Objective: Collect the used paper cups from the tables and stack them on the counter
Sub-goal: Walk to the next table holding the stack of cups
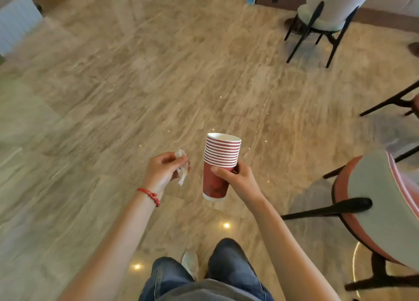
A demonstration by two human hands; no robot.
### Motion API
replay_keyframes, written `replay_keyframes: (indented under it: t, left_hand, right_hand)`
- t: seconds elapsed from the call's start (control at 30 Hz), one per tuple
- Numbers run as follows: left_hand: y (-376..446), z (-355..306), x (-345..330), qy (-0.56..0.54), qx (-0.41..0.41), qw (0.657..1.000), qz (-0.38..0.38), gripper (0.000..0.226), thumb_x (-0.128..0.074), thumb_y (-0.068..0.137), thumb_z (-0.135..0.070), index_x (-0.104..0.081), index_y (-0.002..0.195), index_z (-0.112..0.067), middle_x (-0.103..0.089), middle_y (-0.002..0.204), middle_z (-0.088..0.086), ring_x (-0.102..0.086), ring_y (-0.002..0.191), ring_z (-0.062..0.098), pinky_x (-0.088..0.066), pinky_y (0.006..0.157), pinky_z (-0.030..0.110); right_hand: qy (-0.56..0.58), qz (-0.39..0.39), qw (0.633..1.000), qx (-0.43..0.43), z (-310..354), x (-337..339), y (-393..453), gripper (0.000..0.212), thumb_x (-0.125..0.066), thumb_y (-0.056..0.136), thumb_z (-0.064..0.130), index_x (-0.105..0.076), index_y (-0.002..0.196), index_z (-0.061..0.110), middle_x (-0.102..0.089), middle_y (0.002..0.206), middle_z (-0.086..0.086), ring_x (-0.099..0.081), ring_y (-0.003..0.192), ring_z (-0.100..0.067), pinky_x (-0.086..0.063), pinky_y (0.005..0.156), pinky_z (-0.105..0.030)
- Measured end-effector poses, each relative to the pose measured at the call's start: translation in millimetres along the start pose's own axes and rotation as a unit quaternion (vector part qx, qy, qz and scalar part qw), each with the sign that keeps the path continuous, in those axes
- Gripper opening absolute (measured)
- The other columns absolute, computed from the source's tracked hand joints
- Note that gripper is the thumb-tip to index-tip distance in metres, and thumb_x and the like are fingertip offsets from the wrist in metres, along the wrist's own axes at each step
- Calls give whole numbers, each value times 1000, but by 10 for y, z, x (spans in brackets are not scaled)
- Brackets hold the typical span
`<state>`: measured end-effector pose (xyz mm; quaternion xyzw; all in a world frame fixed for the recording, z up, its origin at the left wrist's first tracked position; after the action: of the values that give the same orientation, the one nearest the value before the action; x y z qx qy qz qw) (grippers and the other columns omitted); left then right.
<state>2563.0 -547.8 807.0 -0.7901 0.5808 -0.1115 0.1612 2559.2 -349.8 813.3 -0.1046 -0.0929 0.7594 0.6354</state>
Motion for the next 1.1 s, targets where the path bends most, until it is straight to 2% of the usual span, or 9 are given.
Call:
replay_keyframes:
  t: [0.13, 0.3, 0.43, 0.57, 0.67, 0.8, 0.97, 1.1]
  left_hand:
    - [799, -197, -76, -2, 19, 1000, 16, 10, -71, 77, -7, -68, 67, -6, -67, 62, 6, -63, 64, 21, -51, 62, 29]
    - [1999, -498, -315, -6, 13, 1000, 24, 13, -71, 77, -7, -68, 64, -10, -68, 58, 1, -64, 57, 13, -53, 53, 21]
    - [2976, -912, -528, -4, 12, 1000, 26, 15, -71, 77, -7, -69, 63, -10, -67, 59, 2, -63, 58, 15, -53, 58, 24]
    - [3877, -1452, -659, -7, 0, 1000, 15, 15, -70, 78, -6, -66, 63, -7, -68, 59, 3, -64, 57, 15, -54, 57, 23]
    - [4482, -1752, -764, 4, -2, 1000, 18, 14, -70, 78, -7, -68, 64, -8, -68, 60, 3, -65, 58, 15, -53, 58, 23]
    - [5341, -2066, -920, 7, 4, 1000, 23, 9, -71, 77, -8, -69, 68, -7, -69, 62, 4, -65, 59, 16, -53, 57, 22]
    - [6631, -2505, -1138, -4, 0, 999, 39, 7, -70, 78, -7, -68, 71, -7, -69, 58, -2, -64, 55, 10, -52, 54, 20]
    - [7696, -2995, -1219, -5, 6, 999, 32, 7, -70, 78, -4, -67, 72, -4, -68, 58, 0, -64, 57, 14, -53, 55, 21]
  right_hand:
    - [6, -11, 1000, -11, 113, 28, 776, 27, -74, 78, 12, -63, 99, 25, -73, 87, 13, -68, 85, -3, -51, 67, -13]
    - [10, -13, 1000, -5, 298, 104, 2017, 27, -74, 77, 11, -65, 101, 19, -72, 94, 4, -69, 89, -9, -53, 70, -18]
    - [12, -17, 1000, 6, 618, 192, 3091, 26, -73, 78, 10, -64, 101, 18, -71, 95, 2, -69, 88, -9, -55, 74, -20]
    - [21, -35, 999, 10, 1063, 321, 4060, 28, -73, 78, 11, -64, 104, 16, -71, 100, -2, -67, 95, -15, -55, 84, -28]
    - [27, -34, 999, 6, 1306, 351, 4700, 29, -73, 78, 10, -63, 104, 16, -70, 101, -4, -67, 96, -17, -55, 85, -29]
    - [17, -31, 999, 0, 1496, 325, 5618, 36, -73, 78, 10, -61, 112, 8, -69, 106, -9, -66, 99, -20, -55, 87, -33]
    - [16, -35, 999, -1, 1693, 257, 6949, 29, -73, 78, 9, -63, 105, 13, -71, 98, -2, -68, 91, -12, -55, 77, -23]
    - [4, -36, 999, 1, 2080, 188, 8059, 27, -75, 77, 10, -64, 98, 22, -73, 87, 8, -68, 84, -4, -51, 68, -16]
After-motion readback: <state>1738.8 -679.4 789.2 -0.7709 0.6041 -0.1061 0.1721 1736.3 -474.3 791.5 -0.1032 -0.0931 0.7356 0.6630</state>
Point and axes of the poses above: each hand's wrist, its own y-axis towards the middle knuckle, its own x-axis out of the back of the hand, z = x × y, the point moved 7 cm from there along y, towards the middle knuckle
